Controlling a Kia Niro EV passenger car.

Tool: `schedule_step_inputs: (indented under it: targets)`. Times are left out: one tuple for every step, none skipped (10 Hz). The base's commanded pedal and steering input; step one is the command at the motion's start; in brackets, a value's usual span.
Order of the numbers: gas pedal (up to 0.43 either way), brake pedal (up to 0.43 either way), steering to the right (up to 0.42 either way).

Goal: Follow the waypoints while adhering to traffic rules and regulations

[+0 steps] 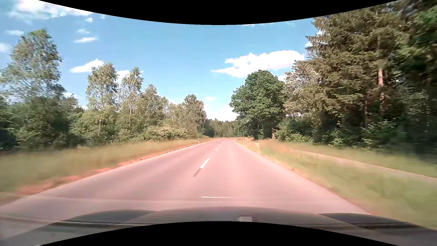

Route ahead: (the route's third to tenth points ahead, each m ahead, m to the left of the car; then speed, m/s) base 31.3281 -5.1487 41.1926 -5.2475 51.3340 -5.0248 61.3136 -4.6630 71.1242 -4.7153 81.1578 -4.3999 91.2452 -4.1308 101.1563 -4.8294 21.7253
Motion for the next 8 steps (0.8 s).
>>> schedule_step_inputs:
  targets:
    - [0.150,0.000,0.000]
    - [0.150,0.000,-0.001]
    - [0.150,0.000,-0.002]
    - [0.150,0.000,-0.003]
    - [0.138,0.000,-0.003]
    - [0.138,0.000,-0.003]
    - [0.138,0.000,-0.003]
    - [0.138,0.000,-0.003]
